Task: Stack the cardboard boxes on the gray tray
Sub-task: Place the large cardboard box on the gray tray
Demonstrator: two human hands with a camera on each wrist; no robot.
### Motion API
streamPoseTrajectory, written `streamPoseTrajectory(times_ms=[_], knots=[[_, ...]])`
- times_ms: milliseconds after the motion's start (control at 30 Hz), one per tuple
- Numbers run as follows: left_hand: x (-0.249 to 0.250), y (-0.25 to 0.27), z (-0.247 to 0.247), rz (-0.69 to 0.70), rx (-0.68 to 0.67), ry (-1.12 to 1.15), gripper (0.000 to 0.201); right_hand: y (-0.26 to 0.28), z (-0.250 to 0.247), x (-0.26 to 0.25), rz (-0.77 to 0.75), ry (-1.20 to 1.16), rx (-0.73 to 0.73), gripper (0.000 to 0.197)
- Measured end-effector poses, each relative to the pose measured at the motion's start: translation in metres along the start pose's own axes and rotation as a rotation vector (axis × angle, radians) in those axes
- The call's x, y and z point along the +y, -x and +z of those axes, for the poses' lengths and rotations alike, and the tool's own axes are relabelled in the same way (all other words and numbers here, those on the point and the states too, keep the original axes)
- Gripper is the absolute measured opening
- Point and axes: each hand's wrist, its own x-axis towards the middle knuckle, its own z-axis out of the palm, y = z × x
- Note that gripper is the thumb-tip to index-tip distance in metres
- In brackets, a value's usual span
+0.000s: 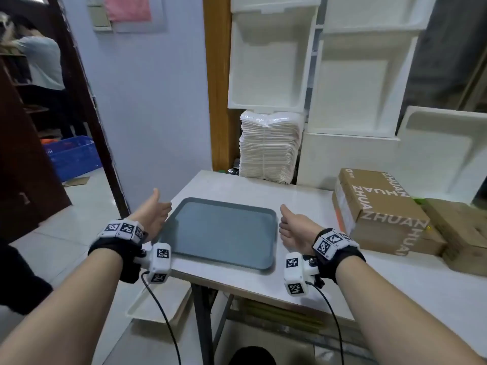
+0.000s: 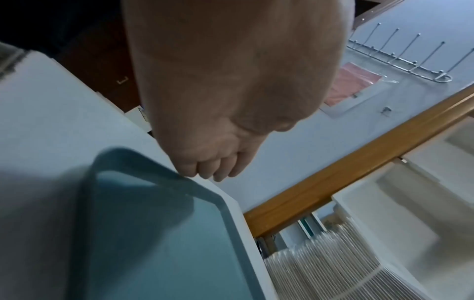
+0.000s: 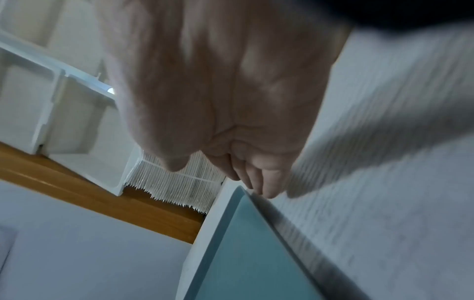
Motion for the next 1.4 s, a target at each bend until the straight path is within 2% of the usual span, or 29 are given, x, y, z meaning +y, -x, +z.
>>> streamPoseTrajectory(times_ms=[67, 167, 233, 300, 633, 933, 1400], knots=[[-0.003, -0.006, -0.013, -0.028, 0.041, -0.002, 0.084, -0.005, 0.001, 0.001, -0.006, -0.026, -0.012, 0.045], [-0.011, -0.010, -0.026, -0.072, 0.025, -0.008, 0.086, -0.007, 0.001, 0.002, 0.021, -0.090, -0.022, 0.039], [-0.013, -0.011, -0.026, -0.094, 0.022, -0.010, 0.086, -0.007, -0.001, 0.004, 0.019, -0.113, -0.014, 0.061], [-0.010, -0.013, -0.024, -0.102, 0.009, 0.002, 0.086, -0.003, -0.001, 0.002, -0.001, -0.124, -0.044, 0.069], [-0.009, -0.022, -0.003, -0.110, -0.063, -0.022, 0.086, 0.008, -0.009, 0.001, -0.020, -0.218, -0.042, 0.064], [-0.013, -0.027, 0.041, -0.100, -0.125, -0.033, 0.088, 0.015, -0.050, 0.009, -0.071, -0.247, 0.026, 0.064], [-0.020, -0.009, 0.096, -0.080, -0.189, -0.081, 0.082, 0.033, -0.095, 0.020, -0.079, -0.160, 0.096, 0.065]])
